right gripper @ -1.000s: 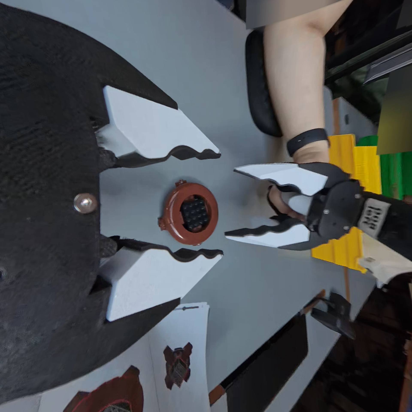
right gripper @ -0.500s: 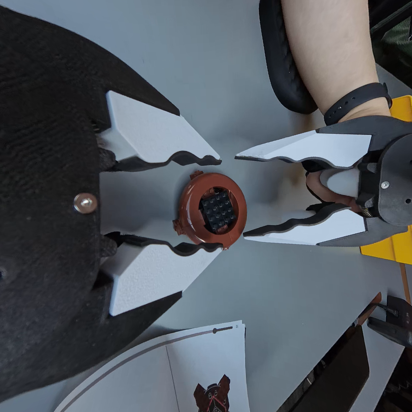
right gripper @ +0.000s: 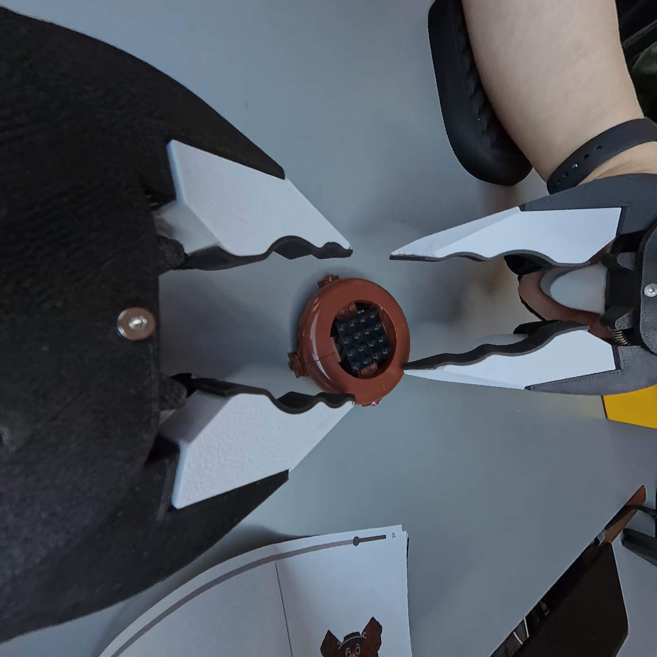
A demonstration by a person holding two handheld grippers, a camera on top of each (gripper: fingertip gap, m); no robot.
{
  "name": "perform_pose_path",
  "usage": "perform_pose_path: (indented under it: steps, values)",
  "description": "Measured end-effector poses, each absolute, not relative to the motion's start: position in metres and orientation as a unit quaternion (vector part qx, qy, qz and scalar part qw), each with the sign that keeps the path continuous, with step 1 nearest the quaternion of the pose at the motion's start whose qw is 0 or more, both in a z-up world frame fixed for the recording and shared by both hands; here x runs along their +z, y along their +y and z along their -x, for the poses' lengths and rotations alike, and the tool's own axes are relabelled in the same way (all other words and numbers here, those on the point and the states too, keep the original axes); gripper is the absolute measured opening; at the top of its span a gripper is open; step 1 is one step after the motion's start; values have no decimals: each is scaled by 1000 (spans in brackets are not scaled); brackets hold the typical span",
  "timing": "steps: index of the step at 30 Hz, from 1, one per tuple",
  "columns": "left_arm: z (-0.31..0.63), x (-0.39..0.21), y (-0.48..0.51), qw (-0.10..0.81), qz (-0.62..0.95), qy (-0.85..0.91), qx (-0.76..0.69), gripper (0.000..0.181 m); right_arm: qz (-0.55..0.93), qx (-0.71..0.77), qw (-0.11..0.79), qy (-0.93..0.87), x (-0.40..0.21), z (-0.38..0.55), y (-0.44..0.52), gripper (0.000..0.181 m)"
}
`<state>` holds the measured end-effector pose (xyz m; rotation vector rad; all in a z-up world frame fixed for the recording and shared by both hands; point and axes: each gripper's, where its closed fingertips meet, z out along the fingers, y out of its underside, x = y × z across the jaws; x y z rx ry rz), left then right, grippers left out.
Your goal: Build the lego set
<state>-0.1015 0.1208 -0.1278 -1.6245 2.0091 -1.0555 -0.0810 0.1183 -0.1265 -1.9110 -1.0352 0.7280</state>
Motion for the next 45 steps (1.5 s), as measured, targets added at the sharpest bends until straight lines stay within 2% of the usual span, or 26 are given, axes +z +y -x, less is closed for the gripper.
perform_pose_path:
  steps: [8,11,23,30,35,42,45]
  values:
    - [99,-124,127,201,572,708,-363,65,765,266,422,-407,-127,71,122,67]
    - [97,-124,133,211,582,701,-356,80,763,263,425,-410,-127,71,122,66]
    - [99,-137,142,227,586,719,-298,67,752,190,445,-448,-129,73,125,61]
    - [99,-136,142,221,592,709,-313,65,751,183,448,-449,-128,71,125,51]
    - [99,-104,148,255,597,670,-359,63,733,204,467,-451,-116,85,120,54]
    - [105,-7,142,386,563,584,-440,65,735,186,484,-437,-114,75,124,59]
    - [118,16,132,413,565,547,-460,68,732,192,498,-424,-108,72,127,61]
